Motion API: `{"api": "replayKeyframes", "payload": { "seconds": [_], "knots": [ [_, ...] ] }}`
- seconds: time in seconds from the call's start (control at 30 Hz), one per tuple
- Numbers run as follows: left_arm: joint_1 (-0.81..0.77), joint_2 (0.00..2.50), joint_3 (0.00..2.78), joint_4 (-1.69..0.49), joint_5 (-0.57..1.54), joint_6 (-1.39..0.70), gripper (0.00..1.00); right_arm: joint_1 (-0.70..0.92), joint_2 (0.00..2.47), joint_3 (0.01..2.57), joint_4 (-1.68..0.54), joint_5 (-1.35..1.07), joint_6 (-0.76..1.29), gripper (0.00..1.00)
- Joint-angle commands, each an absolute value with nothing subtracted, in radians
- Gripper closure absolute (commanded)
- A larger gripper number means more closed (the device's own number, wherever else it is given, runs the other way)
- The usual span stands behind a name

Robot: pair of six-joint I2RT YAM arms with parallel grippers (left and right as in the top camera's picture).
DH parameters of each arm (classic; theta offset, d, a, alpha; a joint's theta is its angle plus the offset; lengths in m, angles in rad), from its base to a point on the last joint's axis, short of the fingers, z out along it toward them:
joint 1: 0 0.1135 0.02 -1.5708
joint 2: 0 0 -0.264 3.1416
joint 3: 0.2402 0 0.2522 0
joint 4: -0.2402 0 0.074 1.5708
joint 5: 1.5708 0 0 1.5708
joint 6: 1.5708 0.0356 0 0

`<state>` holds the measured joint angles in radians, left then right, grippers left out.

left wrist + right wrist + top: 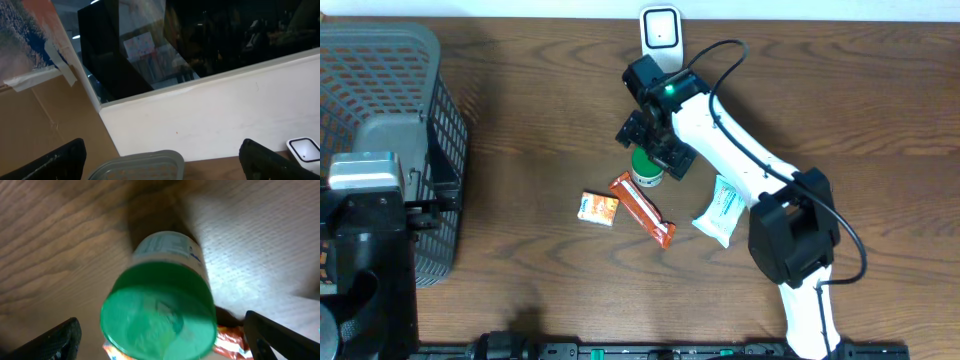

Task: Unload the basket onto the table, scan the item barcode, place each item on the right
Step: 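Reach the right gripper down and grasp the green-capped bottle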

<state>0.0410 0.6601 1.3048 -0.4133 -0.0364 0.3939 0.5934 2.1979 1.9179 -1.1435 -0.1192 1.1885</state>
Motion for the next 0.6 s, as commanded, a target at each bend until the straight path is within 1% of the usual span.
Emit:
{"api": "replayKeyframes", "payload": {
  "seconds": [0.0, 0.5, 0.57],
  "knots": [
    [0.036, 0.659, 1.312, -0.41, -0.049, 0.407, 0.02, 0.593, 2.205, 1.932, -1.127, -0.126, 1.199, 0.01],
    [0.036, 0.659, 1.312, -0.41, -0.065, 0.412, 0.02, 0.625, 2.32, 1.932, -1.107, -0.133, 1.219, 0.01],
    [0.036, 0.659, 1.312, -0.41, -0.064, 0.411, 0.02, 0.625, 2.324, 1.932, -1.108, -0.133, 1.219, 0.08]
  ]
}}
